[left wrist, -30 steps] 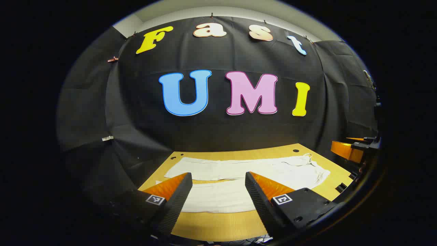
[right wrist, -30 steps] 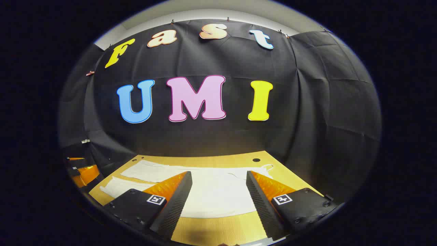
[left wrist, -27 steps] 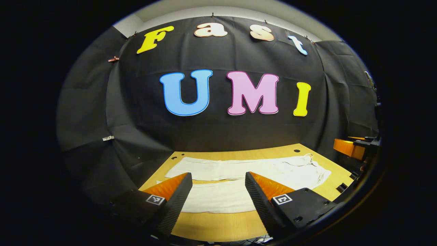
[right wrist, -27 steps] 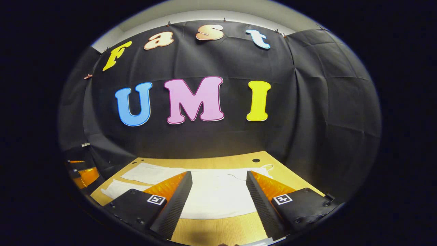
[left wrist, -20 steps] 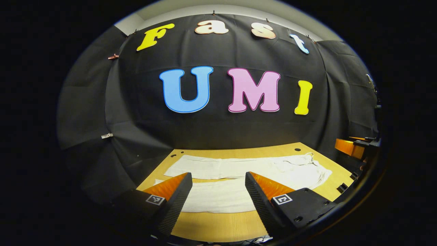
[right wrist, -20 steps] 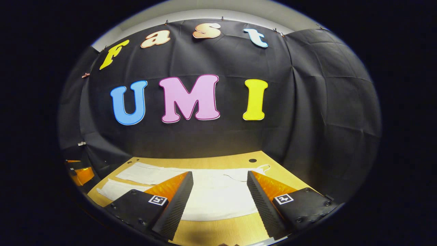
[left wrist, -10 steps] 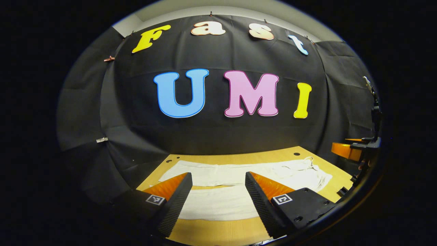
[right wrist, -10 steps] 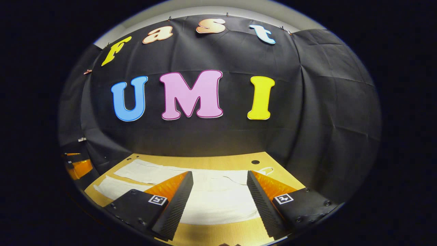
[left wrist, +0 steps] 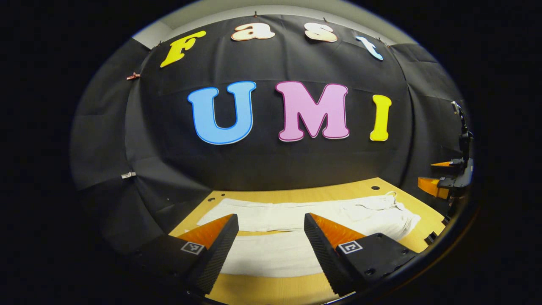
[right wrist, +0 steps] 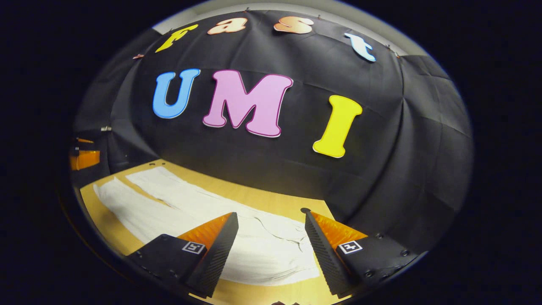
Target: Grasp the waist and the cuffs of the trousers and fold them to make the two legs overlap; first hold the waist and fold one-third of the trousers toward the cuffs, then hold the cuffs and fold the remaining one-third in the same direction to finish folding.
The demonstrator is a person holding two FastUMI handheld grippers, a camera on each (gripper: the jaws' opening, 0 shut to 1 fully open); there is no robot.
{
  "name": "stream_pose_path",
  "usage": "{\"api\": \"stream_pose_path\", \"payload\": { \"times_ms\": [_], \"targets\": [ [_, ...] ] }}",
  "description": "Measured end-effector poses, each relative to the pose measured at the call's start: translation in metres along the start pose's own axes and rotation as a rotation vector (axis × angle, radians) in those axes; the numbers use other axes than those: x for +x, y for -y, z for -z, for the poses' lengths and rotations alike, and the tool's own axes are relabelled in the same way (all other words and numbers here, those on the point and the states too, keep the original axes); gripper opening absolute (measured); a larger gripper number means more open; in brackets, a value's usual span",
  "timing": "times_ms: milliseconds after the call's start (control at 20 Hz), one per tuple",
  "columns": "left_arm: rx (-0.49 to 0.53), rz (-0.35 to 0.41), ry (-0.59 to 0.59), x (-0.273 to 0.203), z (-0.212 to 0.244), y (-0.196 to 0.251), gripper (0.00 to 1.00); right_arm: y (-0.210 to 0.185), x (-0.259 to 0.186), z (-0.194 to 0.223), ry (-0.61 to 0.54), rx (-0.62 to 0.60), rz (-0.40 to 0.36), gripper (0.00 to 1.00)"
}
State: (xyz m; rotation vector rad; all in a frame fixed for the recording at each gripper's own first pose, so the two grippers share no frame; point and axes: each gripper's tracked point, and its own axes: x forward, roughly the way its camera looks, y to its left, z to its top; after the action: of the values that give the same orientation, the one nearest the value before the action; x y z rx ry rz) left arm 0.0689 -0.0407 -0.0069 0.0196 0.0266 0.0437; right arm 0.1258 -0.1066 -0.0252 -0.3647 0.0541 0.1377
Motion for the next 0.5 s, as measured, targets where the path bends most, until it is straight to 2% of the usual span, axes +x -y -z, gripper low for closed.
{"api": "stream_pose_path", "payload": {
  "times_ms": [250, 500],
  "targets": [
    [-0.031, -0.002, -0.039, 0.003, 0.018, 0.005, 0.99, 0.031, 0.021, 0.055, -0.120, -0.197, -0.073, 0.98],
    [-0.046, -0.034, -0.078, 0.005, 0.032, -0.005, 0.98, 0.052, 0.026, 0.113, -0.261, -0.409, -0.203, 0.99]
  ]
}}
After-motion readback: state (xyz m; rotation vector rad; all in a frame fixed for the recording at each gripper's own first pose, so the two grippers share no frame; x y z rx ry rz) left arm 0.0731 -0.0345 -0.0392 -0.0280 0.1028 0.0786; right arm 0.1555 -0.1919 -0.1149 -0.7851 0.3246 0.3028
